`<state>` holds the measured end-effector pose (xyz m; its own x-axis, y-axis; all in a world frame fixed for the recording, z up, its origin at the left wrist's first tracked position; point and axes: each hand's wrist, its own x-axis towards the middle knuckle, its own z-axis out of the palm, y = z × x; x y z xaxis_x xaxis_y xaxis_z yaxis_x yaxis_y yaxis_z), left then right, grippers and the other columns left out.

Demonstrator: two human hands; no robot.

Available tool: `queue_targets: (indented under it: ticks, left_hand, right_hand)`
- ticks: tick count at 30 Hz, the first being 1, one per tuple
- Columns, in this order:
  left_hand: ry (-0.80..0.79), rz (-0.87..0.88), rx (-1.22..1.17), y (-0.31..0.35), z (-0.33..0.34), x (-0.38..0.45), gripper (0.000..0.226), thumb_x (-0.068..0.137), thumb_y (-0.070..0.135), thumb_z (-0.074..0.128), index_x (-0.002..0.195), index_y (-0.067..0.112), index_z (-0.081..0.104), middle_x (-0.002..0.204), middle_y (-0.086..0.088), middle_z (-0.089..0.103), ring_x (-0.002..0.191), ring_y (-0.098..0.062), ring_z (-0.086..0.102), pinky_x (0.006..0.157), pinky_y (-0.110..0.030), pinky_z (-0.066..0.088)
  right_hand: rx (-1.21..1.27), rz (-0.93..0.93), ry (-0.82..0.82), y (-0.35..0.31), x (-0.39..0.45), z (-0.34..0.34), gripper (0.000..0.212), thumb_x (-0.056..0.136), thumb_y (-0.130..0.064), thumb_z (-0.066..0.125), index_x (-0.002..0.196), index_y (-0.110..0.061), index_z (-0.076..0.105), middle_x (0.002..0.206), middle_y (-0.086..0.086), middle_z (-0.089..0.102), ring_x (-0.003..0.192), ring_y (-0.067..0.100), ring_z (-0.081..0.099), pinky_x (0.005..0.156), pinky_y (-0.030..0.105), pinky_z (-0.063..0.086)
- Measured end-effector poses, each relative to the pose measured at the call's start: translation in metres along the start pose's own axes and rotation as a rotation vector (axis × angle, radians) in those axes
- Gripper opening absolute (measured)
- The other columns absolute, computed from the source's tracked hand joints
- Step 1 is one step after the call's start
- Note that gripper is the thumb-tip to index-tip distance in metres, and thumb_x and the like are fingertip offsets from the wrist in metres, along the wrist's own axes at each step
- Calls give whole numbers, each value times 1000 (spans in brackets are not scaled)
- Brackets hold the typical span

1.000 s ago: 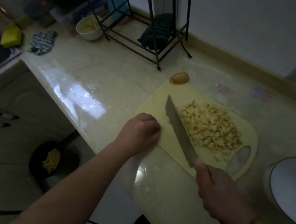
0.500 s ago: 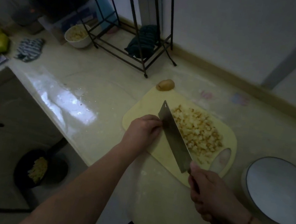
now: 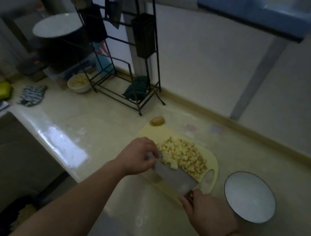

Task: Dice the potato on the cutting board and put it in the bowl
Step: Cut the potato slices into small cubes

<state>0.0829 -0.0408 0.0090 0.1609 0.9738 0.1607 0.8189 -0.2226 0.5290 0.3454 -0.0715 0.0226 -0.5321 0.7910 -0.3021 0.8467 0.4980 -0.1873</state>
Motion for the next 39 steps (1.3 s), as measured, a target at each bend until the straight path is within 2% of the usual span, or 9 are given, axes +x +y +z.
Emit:
queue_targets:
  ticks: [5,8,12,17,21,24,27,32,39]
  left_hand:
    - [-220,85,-4,-11,15,10,27,81,39,62,83,16,76,85,1,67,81,-15,59,74,-33,50]
    - [-239,57,-32,-18,23,15,24,84,43,70,87,20,75,88,5,65,84,-9,55,76,-29,48]
    - [-250,49,-92,-22,32,25,26,85,43,76,82,18,74,84,6,60,81,-7,51,72,-25,45]
    - [-253,29,-105,-19,40,38,26,89,39,74,87,13,76,90,0,64,85,-14,57,76,-31,48]
    - [-234,32,-78,-19,46,47,21,91,32,72,90,12,79,95,-5,69,92,-20,60,81,-36,49]
    - [-266,70,-54,-20,45,52,19,92,26,70,91,10,80,96,-6,71,94,-20,60,82,-37,50]
    - [-308,88,-32,-33,31,60,18,95,26,65,97,14,78,103,-3,68,99,-21,60,83,-35,49]
    - [-244,-76,132,-76,-2,102,30,96,17,62,125,15,67,129,-3,57,114,-25,57,93,-32,45]
    - [-409,-153,435,-88,14,146,46,100,31,51,144,22,47,137,-8,48,121,-31,50,96,-44,49]
  right_hand:
    - [-81,47,12,-15,1,-2,48,98,-59,18,111,-23,48,104,0,65,90,21,65,46,29,21]
    - [-65,85,74,-26,6,9,47,98,-60,22,106,-22,50,98,1,66,85,21,66,53,33,32]
    - [-111,151,112,-43,12,12,58,94,-63,11,104,-23,51,97,1,67,85,22,67,44,32,21]
    - [-97,224,120,-62,13,10,57,96,-62,13,111,-22,50,105,1,67,94,24,66,62,33,33]
    - [-117,250,203,-64,10,13,71,79,-64,7,82,-18,61,65,6,66,55,21,66,48,30,28]
    - [-105,200,207,-62,8,19,73,77,-65,2,89,-20,58,73,5,67,63,24,68,50,33,28]
    - [-156,208,119,-59,8,12,62,83,-63,17,73,-20,61,53,3,60,41,19,58,42,27,23]
    - [109,234,126,-52,1,5,98,59,-84,-21,104,-29,47,97,0,68,87,17,66,63,34,39]
    - [650,503,59,-45,-8,-1,76,64,-86,23,80,-24,64,72,-3,65,73,1,61,67,15,44]
